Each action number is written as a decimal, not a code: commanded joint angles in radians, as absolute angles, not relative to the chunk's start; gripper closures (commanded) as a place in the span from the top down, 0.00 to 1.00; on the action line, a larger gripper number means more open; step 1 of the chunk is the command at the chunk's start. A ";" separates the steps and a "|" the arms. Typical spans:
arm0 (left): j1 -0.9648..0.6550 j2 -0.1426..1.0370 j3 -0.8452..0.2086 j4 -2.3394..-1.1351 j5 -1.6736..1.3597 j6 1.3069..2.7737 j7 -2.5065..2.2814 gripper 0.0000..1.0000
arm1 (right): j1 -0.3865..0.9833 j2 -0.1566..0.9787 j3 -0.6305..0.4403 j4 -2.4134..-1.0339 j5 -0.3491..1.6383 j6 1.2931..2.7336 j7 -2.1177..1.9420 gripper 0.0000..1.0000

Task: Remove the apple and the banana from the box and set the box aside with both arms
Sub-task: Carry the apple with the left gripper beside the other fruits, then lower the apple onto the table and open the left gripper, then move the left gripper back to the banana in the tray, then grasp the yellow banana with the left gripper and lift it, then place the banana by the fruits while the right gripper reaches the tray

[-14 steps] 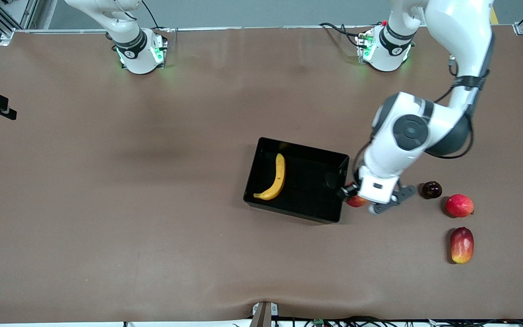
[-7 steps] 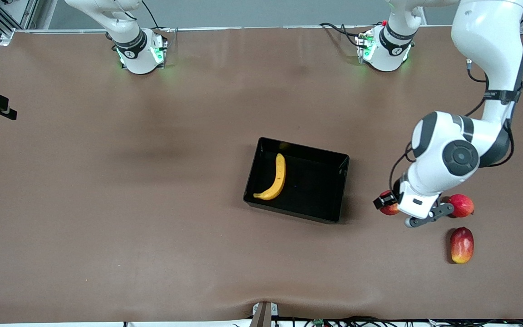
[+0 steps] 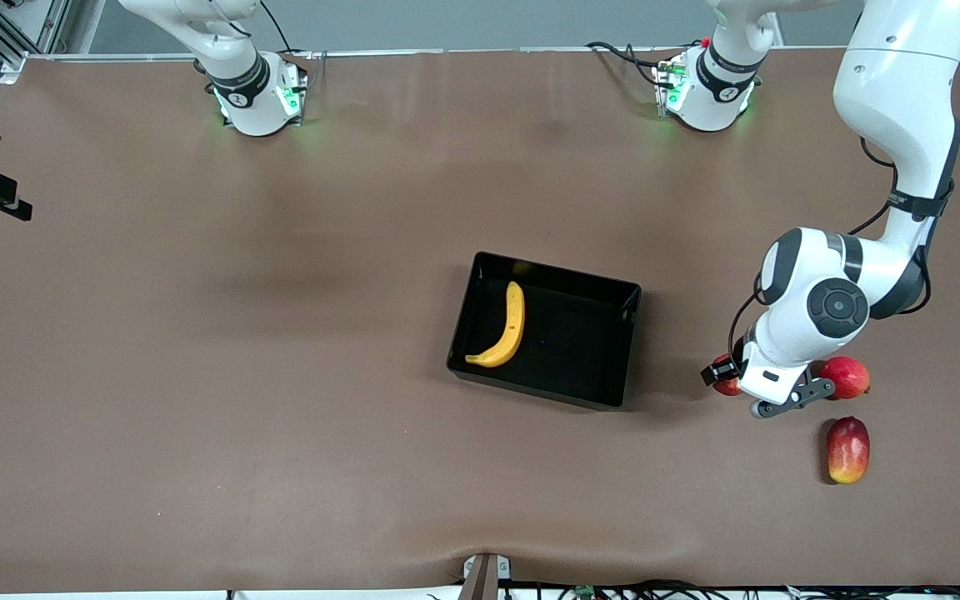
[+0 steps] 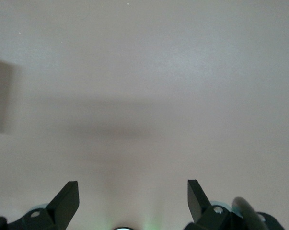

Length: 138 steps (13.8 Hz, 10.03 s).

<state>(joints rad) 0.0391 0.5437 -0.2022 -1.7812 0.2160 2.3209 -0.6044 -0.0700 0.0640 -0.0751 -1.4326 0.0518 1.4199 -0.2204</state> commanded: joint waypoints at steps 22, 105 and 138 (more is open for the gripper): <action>0.106 0.741 -0.210 -1.617 0.370 2.418 -0.581 0.00 | -0.071 0.064 -0.067 -1.424 0.037 1.440 -0.215 1.00; 0.007 0.538 -0.565 -1.417 0.270 1.833 -0.355 0.00 | 0.041 0.221 -0.063 -1.425 0.037 1.485 -0.227 1.00; 0.345 0.750 -0.543 -1.620 0.692 2.125 -0.448 1.00 | 0.721 0.755 -0.064 -1.407 0.109 2.232 0.710 0.00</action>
<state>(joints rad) 0.3404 0.7650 -0.5316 -1.6329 0.6825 2.1216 -0.4359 0.7270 0.7506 -0.0660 -1.4264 0.1327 2.2488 0.7179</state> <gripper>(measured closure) 0.304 0.938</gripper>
